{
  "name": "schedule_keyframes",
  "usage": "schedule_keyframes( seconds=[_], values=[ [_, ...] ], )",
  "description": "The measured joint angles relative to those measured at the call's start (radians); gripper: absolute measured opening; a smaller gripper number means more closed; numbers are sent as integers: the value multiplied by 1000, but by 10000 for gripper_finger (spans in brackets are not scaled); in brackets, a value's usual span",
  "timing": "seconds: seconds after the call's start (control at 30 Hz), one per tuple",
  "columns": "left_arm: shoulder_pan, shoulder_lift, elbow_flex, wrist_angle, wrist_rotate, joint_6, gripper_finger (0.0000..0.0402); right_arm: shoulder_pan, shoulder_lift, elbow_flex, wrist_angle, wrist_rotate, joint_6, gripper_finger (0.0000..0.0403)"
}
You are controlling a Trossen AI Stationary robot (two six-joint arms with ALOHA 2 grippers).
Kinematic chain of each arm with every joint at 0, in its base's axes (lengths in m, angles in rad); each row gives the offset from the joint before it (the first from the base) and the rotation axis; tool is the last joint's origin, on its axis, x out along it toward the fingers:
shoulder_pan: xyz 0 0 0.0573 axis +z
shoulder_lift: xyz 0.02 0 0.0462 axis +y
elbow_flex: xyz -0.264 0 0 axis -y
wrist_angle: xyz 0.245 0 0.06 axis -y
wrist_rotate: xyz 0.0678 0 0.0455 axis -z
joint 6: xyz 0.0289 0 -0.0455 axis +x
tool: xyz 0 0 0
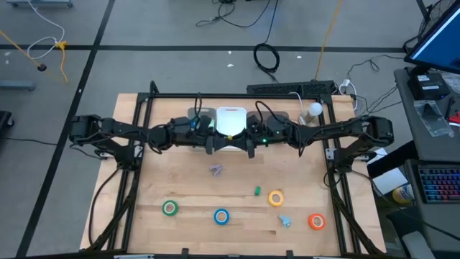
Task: Pick and place Stapler, Stapler remover, tape
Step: Put the yellow stapler into the gray bin
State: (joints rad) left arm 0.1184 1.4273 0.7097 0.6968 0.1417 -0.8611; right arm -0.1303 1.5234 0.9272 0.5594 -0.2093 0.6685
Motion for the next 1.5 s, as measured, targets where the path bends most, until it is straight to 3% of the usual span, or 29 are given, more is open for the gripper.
schedule_keyframes(
  seconds=[0.57,1.03,1.5],
  values=[
    [23,-5,0,67,-10,17,204,-1,2,-2,-3,-1,0,70],
    [17,-6,1,16,16,13,204,-8,3,-3,13,-3,1,70],
    [27,-7,1,12,47,47,168,-19,3,-4,48,-5,28,70]
  ],
)
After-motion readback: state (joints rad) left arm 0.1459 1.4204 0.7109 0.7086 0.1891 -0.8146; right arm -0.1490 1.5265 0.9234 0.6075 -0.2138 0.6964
